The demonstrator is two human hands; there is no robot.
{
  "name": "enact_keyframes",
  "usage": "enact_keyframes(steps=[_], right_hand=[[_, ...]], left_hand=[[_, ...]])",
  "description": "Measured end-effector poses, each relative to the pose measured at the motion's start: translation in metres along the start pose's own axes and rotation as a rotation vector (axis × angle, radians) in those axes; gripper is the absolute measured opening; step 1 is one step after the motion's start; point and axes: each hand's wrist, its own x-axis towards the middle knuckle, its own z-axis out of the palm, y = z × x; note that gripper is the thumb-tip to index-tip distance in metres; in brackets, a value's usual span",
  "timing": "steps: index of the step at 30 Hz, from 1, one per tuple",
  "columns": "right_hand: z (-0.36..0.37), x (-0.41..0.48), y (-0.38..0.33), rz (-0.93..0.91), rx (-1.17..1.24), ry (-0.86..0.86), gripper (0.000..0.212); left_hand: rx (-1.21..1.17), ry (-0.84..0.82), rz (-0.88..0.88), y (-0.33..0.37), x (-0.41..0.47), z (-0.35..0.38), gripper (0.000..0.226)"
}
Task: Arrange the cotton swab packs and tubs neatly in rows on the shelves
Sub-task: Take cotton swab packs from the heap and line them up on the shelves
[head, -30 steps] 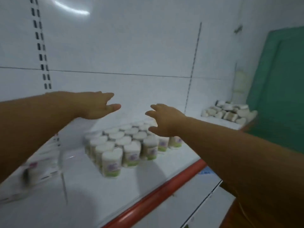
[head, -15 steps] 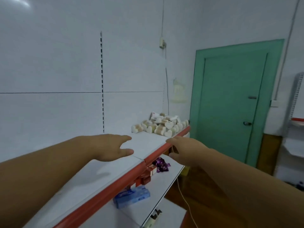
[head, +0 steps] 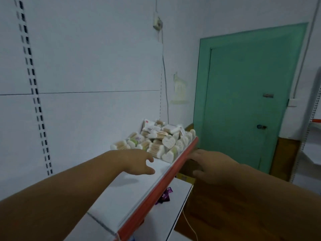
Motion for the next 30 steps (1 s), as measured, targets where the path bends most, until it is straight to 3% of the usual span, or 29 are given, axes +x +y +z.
enact_keyframes(steps=[7,12,17,23,25,27,30], right_hand=[[0.025,0.092,0.066,-0.04,0.099,0.13,0.048],[0.047,0.153,0.104,-0.196,0.173,0.183,0.056],[0.062,0.212,0.128,-0.473,0.173,0.194,0.059],[0.074,0.251,0.133,-0.643,0.403,0.31,0.039],[0.074,0.256,0.139,-0.631,0.545,0.291,0.038],[0.07,0.258,0.142,-0.657,0.648,0.313,0.038],[0.048,0.251,0.131,-0.703,0.93,0.352,0.036]], left_hand=[[-0.214,0.396,-0.007,0.023,0.107,0.047,0.058],[-0.394,0.395,-0.192,0.045,0.16,0.057,0.067],[-0.356,0.469,-0.349,0.057,0.176,0.062,0.042],[-0.428,0.668,-0.529,0.06,0.156,0.069,0.027],[-0.643,0.754,-0.585,0.061,0.138,0.064,0.013],[-0.967,0.876,-0.622,0.064,0.119,0.061,0.025],[-1.314,1.242,-0.708,0.064,0.096,0.063,0.022]])
